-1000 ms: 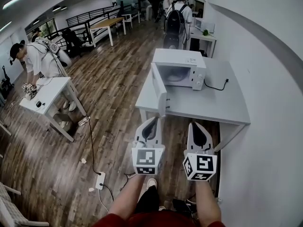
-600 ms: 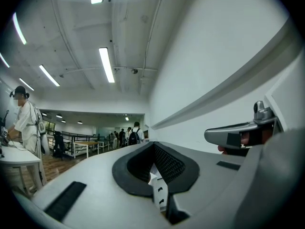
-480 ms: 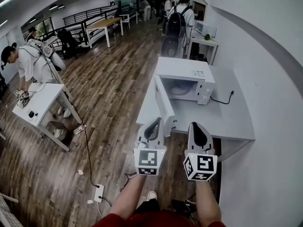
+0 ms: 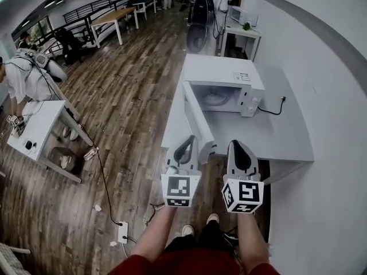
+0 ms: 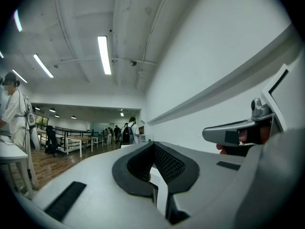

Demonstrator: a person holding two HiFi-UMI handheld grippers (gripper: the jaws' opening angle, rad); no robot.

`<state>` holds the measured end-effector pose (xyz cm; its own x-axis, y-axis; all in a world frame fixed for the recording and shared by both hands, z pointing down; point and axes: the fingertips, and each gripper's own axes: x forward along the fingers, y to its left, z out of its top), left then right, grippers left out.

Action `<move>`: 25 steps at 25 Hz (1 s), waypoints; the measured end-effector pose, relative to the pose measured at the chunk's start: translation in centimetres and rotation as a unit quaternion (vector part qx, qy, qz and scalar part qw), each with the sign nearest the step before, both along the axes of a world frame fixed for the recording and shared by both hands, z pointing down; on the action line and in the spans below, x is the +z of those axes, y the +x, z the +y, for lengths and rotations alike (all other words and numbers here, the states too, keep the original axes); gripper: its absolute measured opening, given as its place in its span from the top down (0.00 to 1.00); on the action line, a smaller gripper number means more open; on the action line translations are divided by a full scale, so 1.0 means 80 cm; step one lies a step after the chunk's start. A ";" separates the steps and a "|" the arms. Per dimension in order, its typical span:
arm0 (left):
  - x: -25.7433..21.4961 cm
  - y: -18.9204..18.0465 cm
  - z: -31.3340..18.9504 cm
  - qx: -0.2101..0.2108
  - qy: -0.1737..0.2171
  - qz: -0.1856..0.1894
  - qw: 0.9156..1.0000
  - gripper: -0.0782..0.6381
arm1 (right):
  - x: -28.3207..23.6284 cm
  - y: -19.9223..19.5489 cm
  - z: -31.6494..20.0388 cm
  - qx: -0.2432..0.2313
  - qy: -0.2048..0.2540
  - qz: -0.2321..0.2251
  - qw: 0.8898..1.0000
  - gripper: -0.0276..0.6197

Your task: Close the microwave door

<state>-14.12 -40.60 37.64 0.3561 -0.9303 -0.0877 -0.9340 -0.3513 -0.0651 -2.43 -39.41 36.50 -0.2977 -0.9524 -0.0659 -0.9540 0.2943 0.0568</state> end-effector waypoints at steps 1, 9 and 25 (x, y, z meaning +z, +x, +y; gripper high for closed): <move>0.009 0.002 -0.005 0.004 -0.002 -0.004 1.000 0.85 | 0.007 0.000 -0.006 0.001 -0.004 0.000 1.000 0.91; 0.103 0.027 -0.034 0.059 -0.043 -0.051 0.996 0.85 | 0.073 0.011 -0.049 0.002 -0.050 -0.005 0.999 0.91; 0.179 0.059 -0.068 0.188 -0.084 -0.091 0.974 0.65 | 0.125 0.034 -0.088 0.009 -0.090 -0.002 0.996 0.91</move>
